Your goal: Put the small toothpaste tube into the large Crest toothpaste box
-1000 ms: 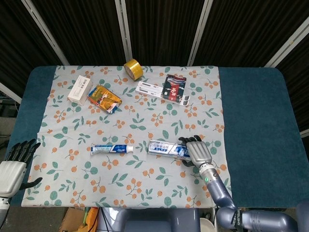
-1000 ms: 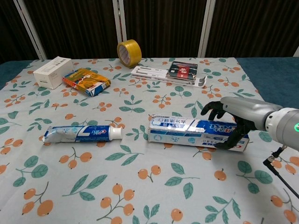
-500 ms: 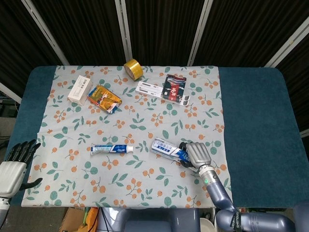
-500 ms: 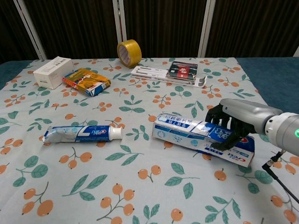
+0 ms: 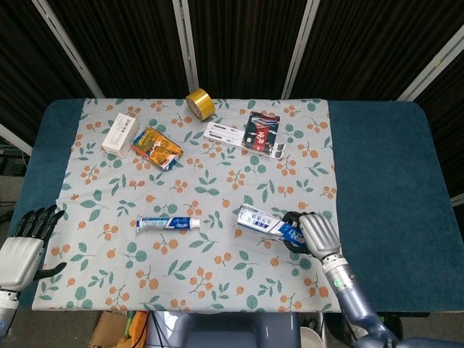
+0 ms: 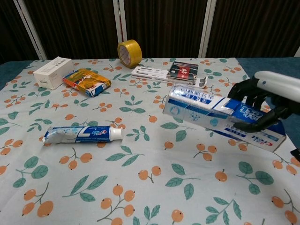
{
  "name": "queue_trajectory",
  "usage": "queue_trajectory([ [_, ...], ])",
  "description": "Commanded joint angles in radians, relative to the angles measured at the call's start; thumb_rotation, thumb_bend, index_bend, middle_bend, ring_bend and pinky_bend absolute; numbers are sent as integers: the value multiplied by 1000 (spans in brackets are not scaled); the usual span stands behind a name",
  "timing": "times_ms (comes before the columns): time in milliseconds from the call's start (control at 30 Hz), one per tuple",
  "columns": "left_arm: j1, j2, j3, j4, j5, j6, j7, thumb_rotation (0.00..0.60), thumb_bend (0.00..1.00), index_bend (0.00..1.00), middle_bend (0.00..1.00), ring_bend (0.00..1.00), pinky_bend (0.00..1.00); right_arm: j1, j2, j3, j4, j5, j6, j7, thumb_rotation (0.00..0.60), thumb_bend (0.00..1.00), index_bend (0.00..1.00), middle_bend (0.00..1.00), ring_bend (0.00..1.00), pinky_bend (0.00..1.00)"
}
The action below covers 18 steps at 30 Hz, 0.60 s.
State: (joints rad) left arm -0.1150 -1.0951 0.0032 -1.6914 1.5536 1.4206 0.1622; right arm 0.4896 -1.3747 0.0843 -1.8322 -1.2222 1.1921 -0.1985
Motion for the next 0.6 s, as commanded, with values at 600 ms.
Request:
queue_trajectory([
  [600,-321,-220,-168,-54,-291,-334,456,600,128,281,312,269,375,-102,189,-34,-53,-237,115,156,600,371,528,576,498,458],
])
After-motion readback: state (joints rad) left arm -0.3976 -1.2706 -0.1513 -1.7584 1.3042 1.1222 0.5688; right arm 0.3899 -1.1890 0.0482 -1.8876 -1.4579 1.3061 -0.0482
